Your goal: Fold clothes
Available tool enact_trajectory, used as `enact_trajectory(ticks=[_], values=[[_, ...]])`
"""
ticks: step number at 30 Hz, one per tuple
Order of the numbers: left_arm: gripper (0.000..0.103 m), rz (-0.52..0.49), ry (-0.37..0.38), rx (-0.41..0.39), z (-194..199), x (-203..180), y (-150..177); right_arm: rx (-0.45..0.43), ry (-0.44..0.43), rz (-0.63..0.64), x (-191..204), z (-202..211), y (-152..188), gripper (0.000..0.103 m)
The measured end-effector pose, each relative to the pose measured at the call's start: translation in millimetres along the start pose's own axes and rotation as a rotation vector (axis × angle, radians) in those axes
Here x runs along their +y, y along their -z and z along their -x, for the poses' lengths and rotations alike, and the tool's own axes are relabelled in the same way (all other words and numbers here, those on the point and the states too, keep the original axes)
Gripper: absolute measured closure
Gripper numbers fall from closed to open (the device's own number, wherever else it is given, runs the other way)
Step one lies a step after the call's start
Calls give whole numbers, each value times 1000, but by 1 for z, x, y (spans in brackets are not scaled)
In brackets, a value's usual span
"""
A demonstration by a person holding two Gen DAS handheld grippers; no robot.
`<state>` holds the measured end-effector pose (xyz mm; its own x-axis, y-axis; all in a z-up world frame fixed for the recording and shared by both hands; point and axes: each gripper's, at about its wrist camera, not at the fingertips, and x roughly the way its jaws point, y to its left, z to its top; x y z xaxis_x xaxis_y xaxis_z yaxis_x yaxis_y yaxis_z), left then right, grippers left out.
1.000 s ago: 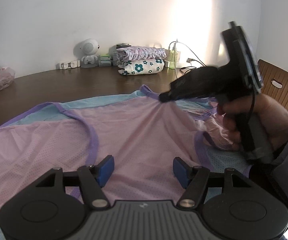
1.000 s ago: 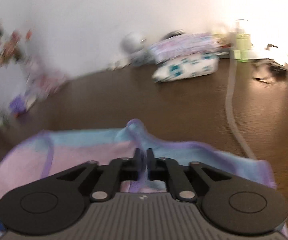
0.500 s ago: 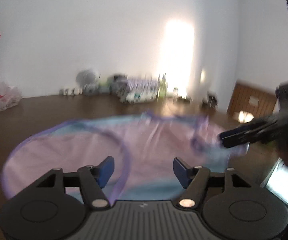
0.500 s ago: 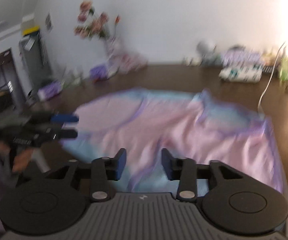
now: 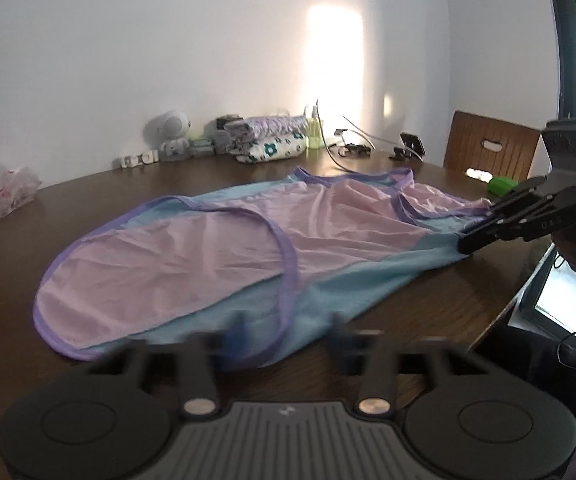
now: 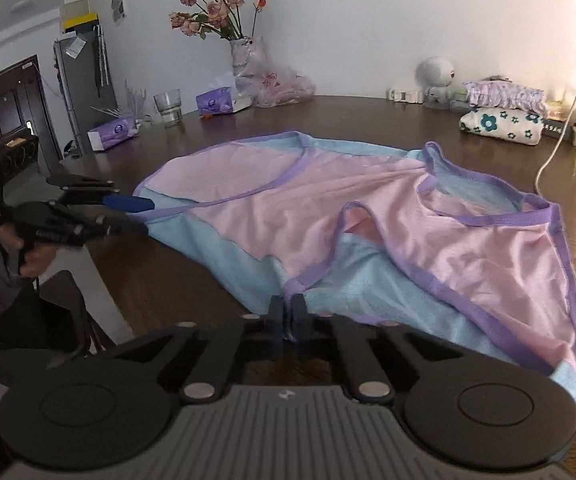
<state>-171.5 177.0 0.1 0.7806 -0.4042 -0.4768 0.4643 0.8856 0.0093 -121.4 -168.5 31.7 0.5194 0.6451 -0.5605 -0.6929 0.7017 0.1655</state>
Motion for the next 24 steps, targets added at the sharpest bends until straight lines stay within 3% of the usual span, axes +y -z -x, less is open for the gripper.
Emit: enact_trajectory(ticks=[5, 7, 8, 9, 10, 11, 12, 13, 17, 20, 24], values=[[97, -19, 30, 18, 5, 12, -2, 12, 12, -2, -6, 6, 0, 97], [88, -23, 47, 18, 6, 12, -2, 8, -6, 12, -2, 6, 0, 83], [78, -27, 61, 16, 5, 11, -1, 5, -14, 19, 0, 6, 1, 79], [76, -31, 76, 14, 5, 10, 0, 1, -15, 30, 2, 4, 2, 77], [77, -37, 82, 11, 5, 10, 0, -3, -13, 32, 1, 3, 3, 77], [88, -42, 80, 8, 5, 9, 1, -7, -11, 29, 2, 3, 3, 78], [102, -44, 83, 9, 6, 9, 1, -3, -13, 28, 2, 2, 2, 88], [102, -44, 92, 17, 7, 11, 0, 1, -14, 28, 2, 2, 2, 101], [102, -104, 98, 13, 9, 14, -15, -5, 9, 62, 3, 2, -9, 101], [102, -144, 90, -25, 2, 28, -43, -33, 23, 76, -10, 0, -38, 101], [102, -232, 77, -4, -37, 49, -86, -24, 145, 62, -35, -35, -87, 100]])
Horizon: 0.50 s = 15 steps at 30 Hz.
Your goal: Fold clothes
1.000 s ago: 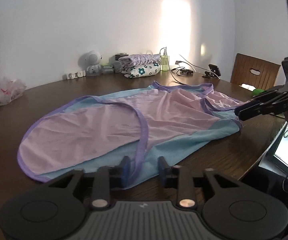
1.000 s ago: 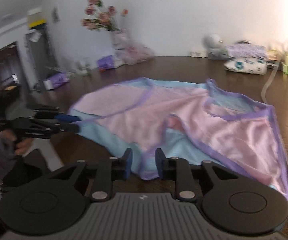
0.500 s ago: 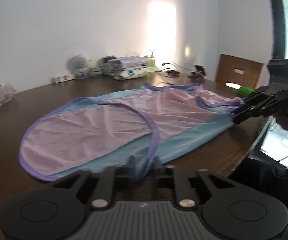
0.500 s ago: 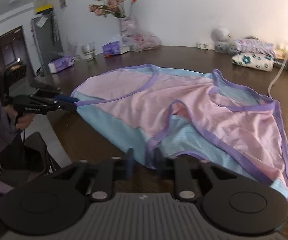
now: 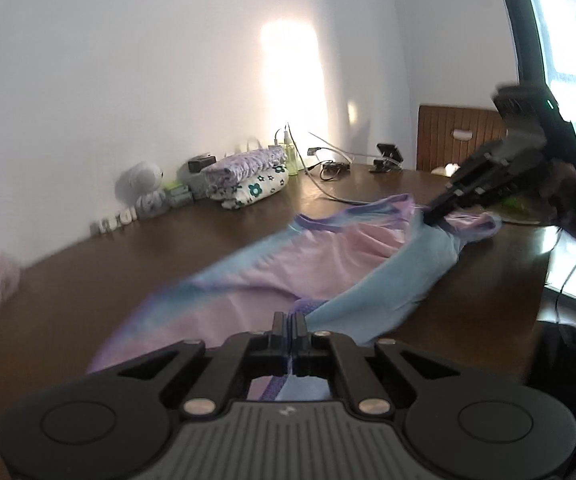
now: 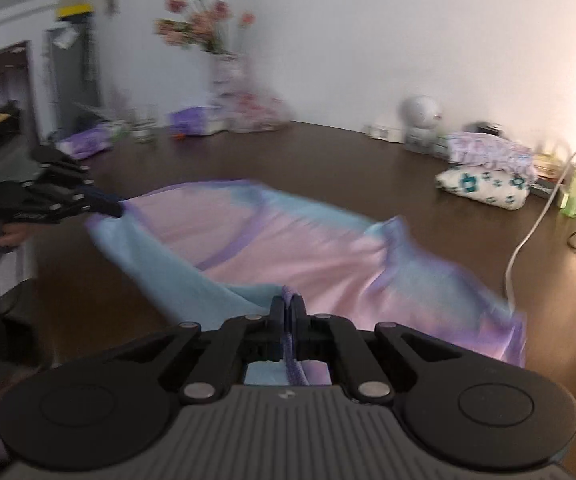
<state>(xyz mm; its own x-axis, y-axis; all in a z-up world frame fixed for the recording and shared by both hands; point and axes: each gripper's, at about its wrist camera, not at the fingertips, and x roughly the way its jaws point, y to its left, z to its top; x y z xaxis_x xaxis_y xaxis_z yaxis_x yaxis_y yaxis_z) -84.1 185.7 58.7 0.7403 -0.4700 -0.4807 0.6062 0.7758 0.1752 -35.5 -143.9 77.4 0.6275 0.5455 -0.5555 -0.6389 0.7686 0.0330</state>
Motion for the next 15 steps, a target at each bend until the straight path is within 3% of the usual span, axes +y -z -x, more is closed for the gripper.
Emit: enact_trajectory(ticks=[4, 5, 6, 7, 9, 11, 15], values=[[92, -3, -57, 139, -44, 24, -14, 68, 122, -45, -21, -46, -24, 93], [92, -2, -67, 154, -44, 27, -14, 40, 116, -42, -27, -30, -24, 93], [91, 3, -71, 135, -34, 30, -12, 13, 111, -39, -32, -14, -23, 86], [90, 14, -64, 111, -22, 31, -8, -15, 105, -36, -38, 2, -22, 70], [72, 32, -42, 87, -3, 30, 3, -59, 82, -1, -50, 39, -14, 49], [67, 37, -47, 100, 5, 26, 16, -39, 39, 60, -61, 70, 2, 48], [67, 62, -90, 175, -1, 18, 34, 88, 20, 92, -68, 79, 38, 48]])
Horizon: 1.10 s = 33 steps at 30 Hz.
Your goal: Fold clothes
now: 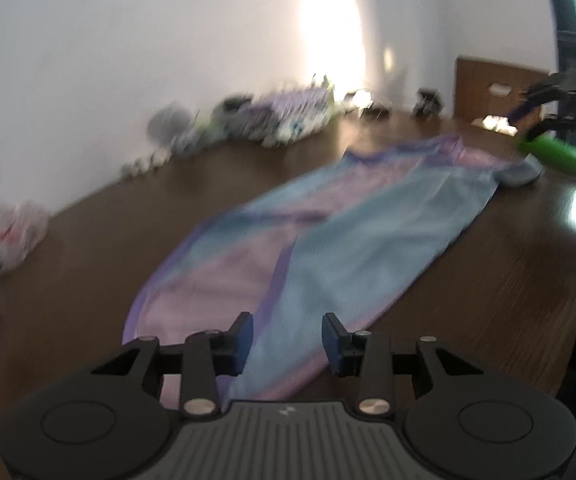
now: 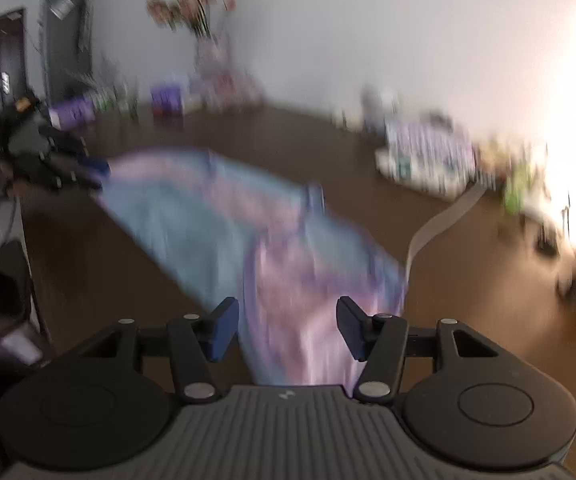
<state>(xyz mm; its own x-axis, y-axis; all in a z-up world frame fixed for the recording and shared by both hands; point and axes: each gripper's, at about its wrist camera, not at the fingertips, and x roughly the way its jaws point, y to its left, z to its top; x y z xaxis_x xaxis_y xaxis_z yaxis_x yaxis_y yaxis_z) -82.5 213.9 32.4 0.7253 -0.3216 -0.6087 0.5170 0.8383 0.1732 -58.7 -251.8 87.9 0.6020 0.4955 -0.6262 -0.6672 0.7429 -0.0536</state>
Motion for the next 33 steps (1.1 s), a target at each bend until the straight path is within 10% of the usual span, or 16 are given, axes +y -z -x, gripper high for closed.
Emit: enact_trajectory(ticks=[3, 5, 8, 13, 15, 22, 27, 30, 33], values=[[67, 38, 6, -7, -1, 4, 7, 65, 1, 23, -1, -14, 15, 51], [67, 48, 10, -9, -3, 5, 8, 106, 4, 36, -2, -24, 25, 94], [64, 79, 25, -18, -4, 12, 12, 57, 160, -2, -14, -35, 4, 100], [65, 125, 12, -14, 0, 20, 12, 23, 475, 15, -22, -59, -16, 52], [55, 164, 22, -43, 8, 26, 13, -24, 441, -11, -15, -51, -16, 37], [51, 257, -16, -10, 9, 46, 17, -56, 181, -111, 14, -37, -4, 36], [65, 280, 16, 5, 7, 45, 18, -27, 139, -149, 31, -57, 9, 36], [96, 281, -17, 30, 5, 42, 17, -35, 131, -203, 30, -57, 14, 36], [99, 294, -18, 2, 11, 43, 19, -39, 158, -231, 29, -56, 18, 36]])
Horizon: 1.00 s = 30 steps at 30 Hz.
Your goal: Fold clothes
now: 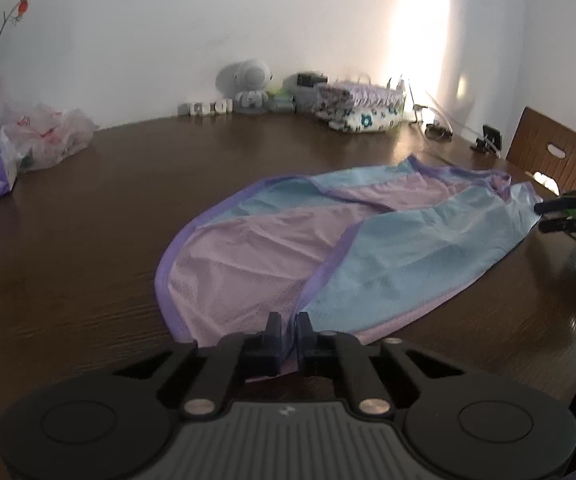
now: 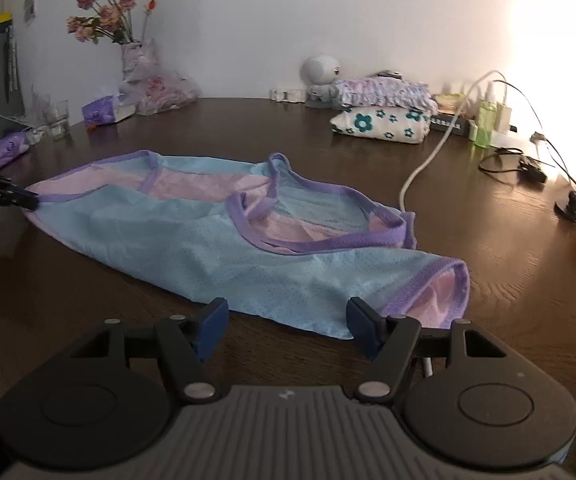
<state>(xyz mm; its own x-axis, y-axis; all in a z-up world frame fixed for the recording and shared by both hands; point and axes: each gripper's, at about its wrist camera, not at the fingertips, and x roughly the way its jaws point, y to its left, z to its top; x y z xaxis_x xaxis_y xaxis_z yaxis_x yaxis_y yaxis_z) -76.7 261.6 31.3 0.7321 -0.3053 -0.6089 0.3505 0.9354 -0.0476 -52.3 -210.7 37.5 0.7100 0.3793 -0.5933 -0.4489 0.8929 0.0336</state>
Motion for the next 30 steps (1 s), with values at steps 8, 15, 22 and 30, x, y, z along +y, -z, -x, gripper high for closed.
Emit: enact_trajectory(ticks=[8, 15, 22, 30], values=[[102, 82, 12, -46, 23, 6, 11, -28, 61, -69, -12, 9, 8, 36], [101, 116, -23, -27, 27, 5, 25, -45, 89, -145, -28, 15, 12, 37], [87, 168, -100, -60, 28, 4, 18, -65, 113, -203, -38, 9, 12, 45], [80, 95, -161, -50, 4, -23, 13, 0, 140, -152, -28, -4, 6, 90]])
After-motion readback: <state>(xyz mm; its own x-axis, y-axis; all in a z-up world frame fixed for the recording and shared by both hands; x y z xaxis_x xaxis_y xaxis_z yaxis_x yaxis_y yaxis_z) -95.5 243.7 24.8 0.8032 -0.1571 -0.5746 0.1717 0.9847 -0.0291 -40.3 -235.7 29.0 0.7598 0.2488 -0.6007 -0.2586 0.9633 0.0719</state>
